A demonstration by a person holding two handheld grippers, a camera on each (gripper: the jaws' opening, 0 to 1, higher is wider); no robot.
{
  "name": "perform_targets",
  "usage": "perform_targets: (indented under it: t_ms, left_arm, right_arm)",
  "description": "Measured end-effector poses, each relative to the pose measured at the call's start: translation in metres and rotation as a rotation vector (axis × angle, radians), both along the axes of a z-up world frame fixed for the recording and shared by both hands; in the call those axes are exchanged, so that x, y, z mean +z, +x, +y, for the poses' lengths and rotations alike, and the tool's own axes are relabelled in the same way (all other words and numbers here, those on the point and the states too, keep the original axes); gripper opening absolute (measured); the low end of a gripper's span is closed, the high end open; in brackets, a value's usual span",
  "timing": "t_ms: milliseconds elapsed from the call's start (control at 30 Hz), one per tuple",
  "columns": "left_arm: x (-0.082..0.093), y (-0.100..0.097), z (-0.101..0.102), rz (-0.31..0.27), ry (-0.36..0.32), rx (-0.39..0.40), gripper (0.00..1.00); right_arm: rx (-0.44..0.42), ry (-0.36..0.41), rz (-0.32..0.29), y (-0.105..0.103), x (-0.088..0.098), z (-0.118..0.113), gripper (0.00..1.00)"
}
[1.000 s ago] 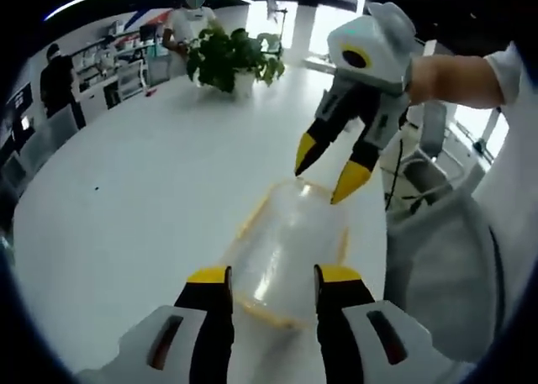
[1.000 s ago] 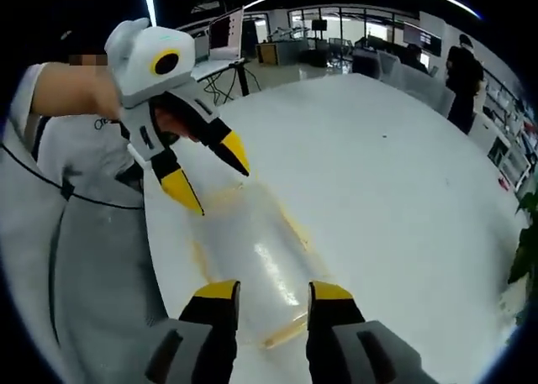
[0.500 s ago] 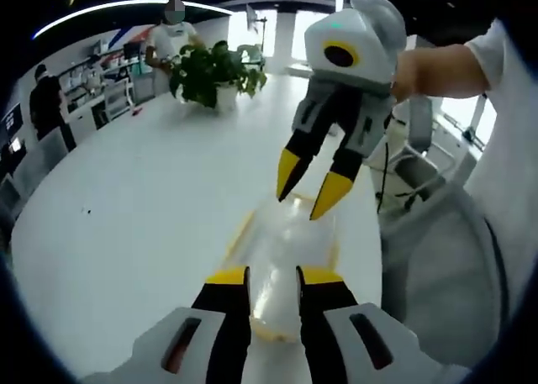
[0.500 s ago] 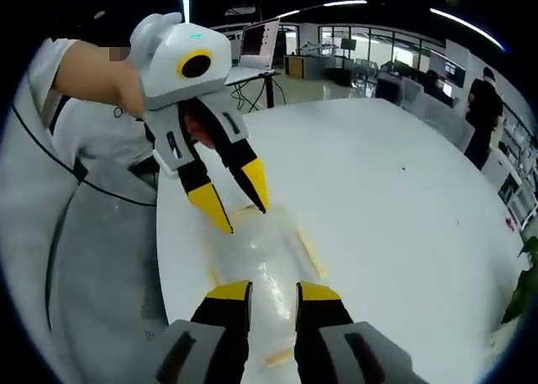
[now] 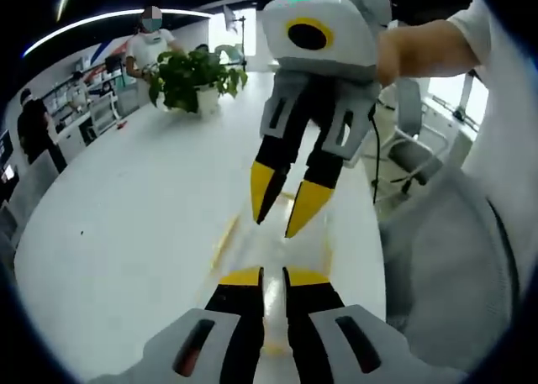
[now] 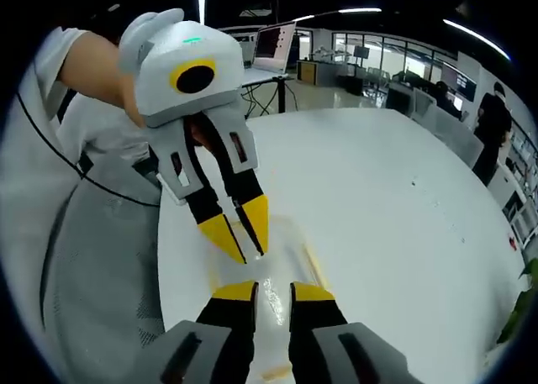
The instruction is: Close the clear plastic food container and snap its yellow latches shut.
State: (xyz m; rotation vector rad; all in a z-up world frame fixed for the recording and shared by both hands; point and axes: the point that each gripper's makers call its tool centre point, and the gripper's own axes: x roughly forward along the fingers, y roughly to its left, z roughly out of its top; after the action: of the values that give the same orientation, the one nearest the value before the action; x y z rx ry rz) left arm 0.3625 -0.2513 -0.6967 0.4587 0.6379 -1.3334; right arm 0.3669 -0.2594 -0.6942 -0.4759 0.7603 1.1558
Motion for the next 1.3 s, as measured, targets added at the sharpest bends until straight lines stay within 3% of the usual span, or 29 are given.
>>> perform_targets:
  t_ms: [233, 800, 967, 1300]
  left_arm:
    - [-0.011, -0.010, -0.003, -0.024, 0.045, -0.069, 0.06]
    - [-0.014, -0.026, -0.017, -0.027, 0.046, -0.135, 0.07]
    - [-0.016, -0.033, -0.020, -0.028, 0.053, -0.159, 0.11]
    - [-0.020, -0.044, -0.019, -0.076, 0.072, -0.173, 0.20]
  right_arm:
    - [0.023, -0.034, -0.016, 0.004, -0.008, 0.001, 0.11]
    - [0.048, -0.085, -0.025, 0.020, -0.022, -0.005, 0.18]
    - [0.042, -0.096, -0.037, 0.027, -0.022, -0.006, 0.26]
    - [0.082, -0.134, -0.032, 0.035, -0.029, -0.006, 0.31]
